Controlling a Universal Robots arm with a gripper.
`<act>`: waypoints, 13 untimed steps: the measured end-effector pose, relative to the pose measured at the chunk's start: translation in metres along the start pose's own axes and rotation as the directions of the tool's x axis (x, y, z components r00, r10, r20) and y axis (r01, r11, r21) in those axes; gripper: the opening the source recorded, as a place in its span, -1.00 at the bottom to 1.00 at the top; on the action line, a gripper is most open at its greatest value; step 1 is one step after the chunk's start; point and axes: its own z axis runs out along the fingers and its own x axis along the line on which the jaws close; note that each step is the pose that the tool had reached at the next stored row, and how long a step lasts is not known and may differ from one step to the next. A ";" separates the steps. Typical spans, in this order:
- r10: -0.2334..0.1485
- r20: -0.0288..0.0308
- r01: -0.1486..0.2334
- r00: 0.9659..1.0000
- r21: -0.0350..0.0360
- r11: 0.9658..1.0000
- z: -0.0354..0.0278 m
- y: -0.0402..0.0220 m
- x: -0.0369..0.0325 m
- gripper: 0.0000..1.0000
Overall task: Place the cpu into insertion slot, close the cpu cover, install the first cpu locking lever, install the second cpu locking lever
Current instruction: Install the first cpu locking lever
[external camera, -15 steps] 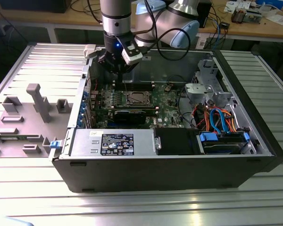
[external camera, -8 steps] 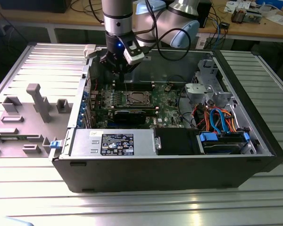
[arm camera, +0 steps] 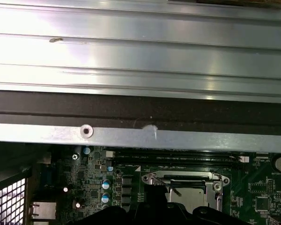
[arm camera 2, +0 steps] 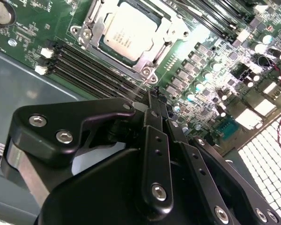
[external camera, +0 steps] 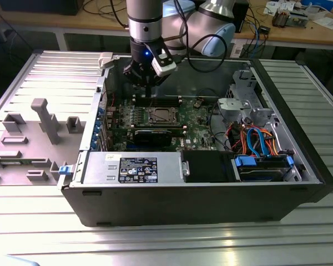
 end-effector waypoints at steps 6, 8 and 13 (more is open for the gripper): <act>0.000 0.001 0.000 1.000 0.001 1.000 0.0017 -0.0002 -0.0033 -0.79; 0.000 0.002 0.000 1.000 0.000 1.000 0.0031 -0.0002 -0.0033 -0.79; 0.000 0.002 0.000 1.000 0.000 1.000 0.0032 -0.0002 -0.0033 -0.79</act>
